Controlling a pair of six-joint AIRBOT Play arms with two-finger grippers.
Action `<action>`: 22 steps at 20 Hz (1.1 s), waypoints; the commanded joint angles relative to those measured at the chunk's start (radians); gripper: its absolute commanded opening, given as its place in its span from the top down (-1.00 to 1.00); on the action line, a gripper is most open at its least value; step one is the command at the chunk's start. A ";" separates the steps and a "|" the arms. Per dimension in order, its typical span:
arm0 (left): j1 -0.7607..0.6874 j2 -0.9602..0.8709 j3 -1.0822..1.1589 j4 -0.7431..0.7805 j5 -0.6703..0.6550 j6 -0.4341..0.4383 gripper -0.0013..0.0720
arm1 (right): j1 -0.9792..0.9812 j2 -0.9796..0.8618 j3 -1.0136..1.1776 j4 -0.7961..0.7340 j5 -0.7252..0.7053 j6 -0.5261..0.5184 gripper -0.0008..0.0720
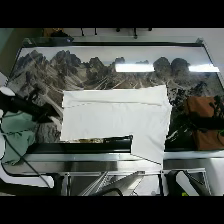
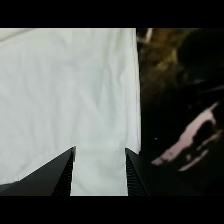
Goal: Fold the shirts.
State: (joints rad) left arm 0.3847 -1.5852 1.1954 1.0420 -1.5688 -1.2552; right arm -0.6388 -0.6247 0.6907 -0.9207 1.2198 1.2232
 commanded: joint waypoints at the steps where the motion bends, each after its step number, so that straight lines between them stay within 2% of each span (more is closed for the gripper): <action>1: 0.077 0.134 -0.353 0.003 0.158 0.066 -0.62 | -0.012 0.083 -0.134 -0.002 0.024 0.049 -0.05; 5: 0.070 0.151 -0.483 -0.020 0.289 0.091 -0.62 | -0.012 0.082 -0.164 0.000 0.043 0.061 -0.05; 8: 0.016 0.106 -0.494 -0.136 0.290 0.149 -0.62 | -0.012 0.066 -0.185 -0.004 0.045 0.064 -0.05; 11: -0.043 0.060 -0.438 -0.145 0.282 0.148 -0.61 | -0.012 0.019 -0.198 -0.008 0.055 0.064 -0.05; 12: -0.055 0.050 -0.414 -0.145 0.279 0.148 -0.56 | -0.012 0.002 -0.200 -0.015 0.062 0.064 -0.05; 13: -0.066 0.043 -0.391 -0.145 0.273 0.149 0.35 | -0.012 -0.015 -0.203 -0.031 0.065 0.064 -0.05; 14: -0.073 0.041 -0.373 -0.145 0.269 0.167 0.93 | -0.012 -0.029 -0.208 -0.045 0.064 0.064 -0.05; 19: -0.061 0.041 -0.342 -0.145 0.272 0.167 0.93 | -0.011 -0.085 -0.289 -0.044 0.008 0.056 -0.05; 22: -0.060 0.041 -0.342 -0.145 0.283 0.167 0.93 | 0.006 -0.150 -0.332 0.015 -0.045 -0.008 -0.05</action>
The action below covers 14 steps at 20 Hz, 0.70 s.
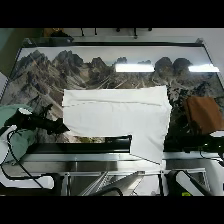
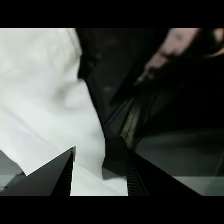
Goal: Fold the shirts.
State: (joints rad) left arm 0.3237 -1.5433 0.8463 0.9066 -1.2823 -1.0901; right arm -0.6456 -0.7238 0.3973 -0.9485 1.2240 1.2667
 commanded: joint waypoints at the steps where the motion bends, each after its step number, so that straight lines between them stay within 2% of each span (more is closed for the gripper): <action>1: 0.001 -0.001 0.007 -0.009 0.004 0.002 0.93 | 0.026 -0.082 -0.041 0.065 -0.066 -0.071 -0.04; 4: 0.001 -0.001 0.007 -0.010 -0.003 0.001 0.93 | 0.079 -0.175 -0.041 0.167 -0.082 -0.145 -0.01; 5: 0.001 -0.001 0.007 -0.010 -0.017 0.001 0.93 | 0.092 -0.190 -0.040 0.224 -0.069 -0.183 0.26; 6: 0.001 -0.001 0.007 -0.010 -0.026 0.001 0.93 | 0.099 -0.190 -0.037 0.284 -0.048 -0.217 0.68; 7: 0.001 0.002 0.007 -0.010 -0.034 0.000 0.94 | 0.099 -0.177 -0.028 0.331 -0.026 -0.230 0.71; 8: 0.001 0.010 0.007 -0.009 -0.042 0.000 0.94 | 0.099 -0.155 -0.010 0.349 -0.001 -0.231 0.87; 9: 0.001 0.028 0.006 -0.009 -0.047 -0.004 0.95 | 0.098 -0.120 0.019 0.344 0.029 -0.219 0.90; 11: 0.001 0.093 -0.006 -0.007 -0.068 -0.039 0.95 | 0.097 -0.031 0.081 0.300 0.072 -0.150 0.90; 14: 0.001 0.215 -0.092 0.102 -0.069 -0.154 0.95 | 0.097 0.087 0.111 0.019 0.121 0.106 0.90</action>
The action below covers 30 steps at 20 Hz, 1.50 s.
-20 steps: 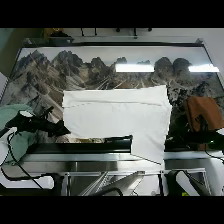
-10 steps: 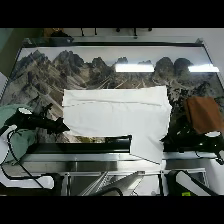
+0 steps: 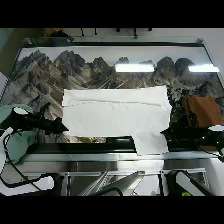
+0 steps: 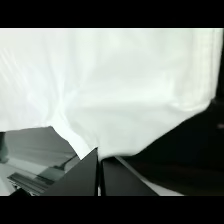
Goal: Fold the shirts.
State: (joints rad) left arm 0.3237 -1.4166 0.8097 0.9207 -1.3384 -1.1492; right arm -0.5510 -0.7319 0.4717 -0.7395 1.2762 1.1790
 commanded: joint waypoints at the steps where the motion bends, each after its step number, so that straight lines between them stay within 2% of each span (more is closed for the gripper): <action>1: 0.001 0.116 -0.091 0.138 -0.013 -0.123 0.95 | 0.002 0.119 0.035 -0.293 0.096 0.246 0.91; 3: 0.001 0.147 -0.158 0.238 -0.013 -0.159 0.95 | 0.002 0.157 0.032 -0.409 0.131 0.274 0.91; 5: 0.001 0.147 -0.197 0.262 -0.026 -0.172 0.95 | 0.002 0.187 0.035 -0.400 0.111 0.264 0.91; 10: 0.000 0.147 -0.071 0.192 -0.050 -0.162 0.95 | 0.003 0.160 0.145 -0.056 -0.013 0.064 0.90; 14: -0.037 0.079 0.156 0.147 -0.057 -0.161 0.95 | 0.021 -0.026 0.249 0.272 -0.132 -0.138 0.91; 17: -0.105 -0.044 0.335 0.150 -0.046 -0.161 0.95 | 0.095 -0.210 0.329 0.407 -0.245 -0.264 0.90; 21: -0.133 -0.244 0.526 0.151 -0.008 -0.197 0.95 | 0.209 -0.470 0.485 0.452 -0.391 -0.391 0.90; 24: -0.133 -0.381 0.642 0.151 -0.008 -0.198 0.94 | 0.238 -0.619 0.594 0.448 -0.419 -0.410 0.90; 27: -0.151 -0.483 0.747 0.150 -0.047 -0.198 0.93 | 0.242 -0.673 0.615 0.447 -0.443 -0.440 0.90; 28: -0.158 -0.509 0.775 0.151 -0.066 -0.199 0.93 | 0.241 -0.678 0.615 0.447 -0.444 -0.455 0.85; 29: -0.159 -0.525 0.793 0.151 -0.085 -0.204 0.93 | 0.241 -0.677 0.615 0.445 -0.450 -0.473 0.51; 30: -0.159 -0.535 0.808 0.151 -0.105 -0.206 0.92 | 0.238 -0.673 0.620 0.444 -0.448 -0.496 0.38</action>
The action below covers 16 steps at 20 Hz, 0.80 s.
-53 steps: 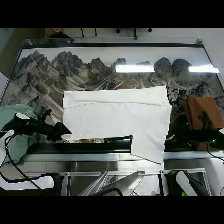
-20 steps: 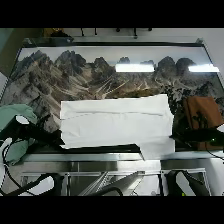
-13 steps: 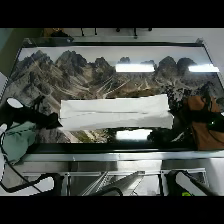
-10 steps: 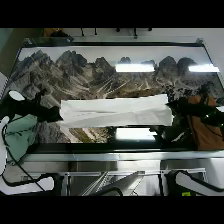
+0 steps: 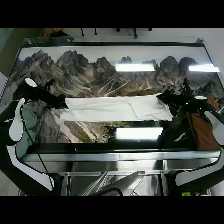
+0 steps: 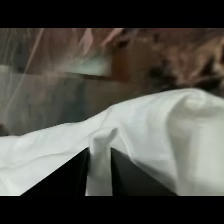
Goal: Fold the shirts.
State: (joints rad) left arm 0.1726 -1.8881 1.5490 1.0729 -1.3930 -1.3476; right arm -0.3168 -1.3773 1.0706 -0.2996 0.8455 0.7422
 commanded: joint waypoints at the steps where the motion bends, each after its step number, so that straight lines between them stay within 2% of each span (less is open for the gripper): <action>1: -0.008 -0.067 0.084 -0.002 -0.076 -0.011 0.57 | -0.009 -0.014 0.028 -0.011 0.002 -0.066 0.16; 2: -0.007 -0.067 0.103 -0.001 -0.108 -0.031 -0.40 | -0.027 0.009 0.040 -0.043 0.029 -0.065 -0.08; 3: 0.000 -0.067 0.129 0.000 -0.145 -0.052 -0.94 | -0.048 0.037 0.053 -0.093 0.052 -0.060 -0.30; 4: 0.009 -0.067 0.164 -0.001 -0.187 -0.061 -0.94 | -0.074 0.071 0.063 -0.156 0.061 -0.039 -0.62; 5: 0.017 -0.067 0.201 -0.001 -0.224 -0.076 -0.94 | -0.103 0.104 0.064 -0.225 0.060 0.009 -0.85; 6: 0.019 -0.067 0.237 -0.002 -0.252 -0.093 -0.94 | -0.126 0.121 0.064 -0.286 0.061 0.052 -0.91; 9: 0.008 -0.066 0.327 -0.005 -0.296 -0.128 -0.94 | -0.170 0.096 0.064 -0.379 0.134 0.119 -0.94; 13: -0.053 -0.066 0.390 -0.004 -0.301 -0.128 -0.94 | -0.172 -0.010 0.064 -0.366 0.264 0.119 -0.94; 16: -0.097 -0.066 0.427 -0.005 -0.286 -0.128 -0.94 | -0.160 -0.052 0.064 -0.354 0.289 0.098 -0.94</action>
State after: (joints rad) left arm 0.1127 -1.9537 1.9366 1.0698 -1.6798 -1.4685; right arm -0.4812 -1.3853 1.1358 -0.6270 1.0813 0.8444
